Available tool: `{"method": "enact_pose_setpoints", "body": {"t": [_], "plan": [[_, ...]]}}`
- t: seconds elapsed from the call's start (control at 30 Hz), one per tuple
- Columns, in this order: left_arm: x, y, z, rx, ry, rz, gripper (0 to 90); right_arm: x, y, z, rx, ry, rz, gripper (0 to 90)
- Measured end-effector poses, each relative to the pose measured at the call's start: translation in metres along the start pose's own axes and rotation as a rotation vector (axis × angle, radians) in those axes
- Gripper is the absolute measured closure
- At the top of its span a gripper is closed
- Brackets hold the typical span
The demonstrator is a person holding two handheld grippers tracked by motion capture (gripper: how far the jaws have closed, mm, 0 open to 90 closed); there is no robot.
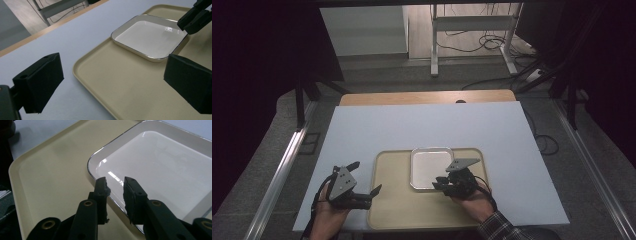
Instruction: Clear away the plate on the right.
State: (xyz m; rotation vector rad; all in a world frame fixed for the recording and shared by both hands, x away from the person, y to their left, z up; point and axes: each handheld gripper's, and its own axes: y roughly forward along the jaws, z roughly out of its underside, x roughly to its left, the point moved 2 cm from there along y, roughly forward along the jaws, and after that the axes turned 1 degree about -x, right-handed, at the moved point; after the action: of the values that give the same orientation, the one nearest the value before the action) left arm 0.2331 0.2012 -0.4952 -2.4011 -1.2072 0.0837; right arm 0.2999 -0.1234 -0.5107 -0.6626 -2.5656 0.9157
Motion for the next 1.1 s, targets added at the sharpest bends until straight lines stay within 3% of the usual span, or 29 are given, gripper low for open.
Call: {"method": "enact_pose_setpoints", "body": {"t": [0.53, 1.1], "plan": [[0.001, -0.001, -0.001, -0.013, -0.040, 0.028, 2.2, -0.007, -0.011, -0.002, -0.027, 0.003, 0.033, 62.2], [0.000, -0.001, -0.001, -0.006, -0.020, 0.015, 2.3, -0.014, -0.027, -0.004, -0.046, -0.026, 0.098, 43.7]]}}
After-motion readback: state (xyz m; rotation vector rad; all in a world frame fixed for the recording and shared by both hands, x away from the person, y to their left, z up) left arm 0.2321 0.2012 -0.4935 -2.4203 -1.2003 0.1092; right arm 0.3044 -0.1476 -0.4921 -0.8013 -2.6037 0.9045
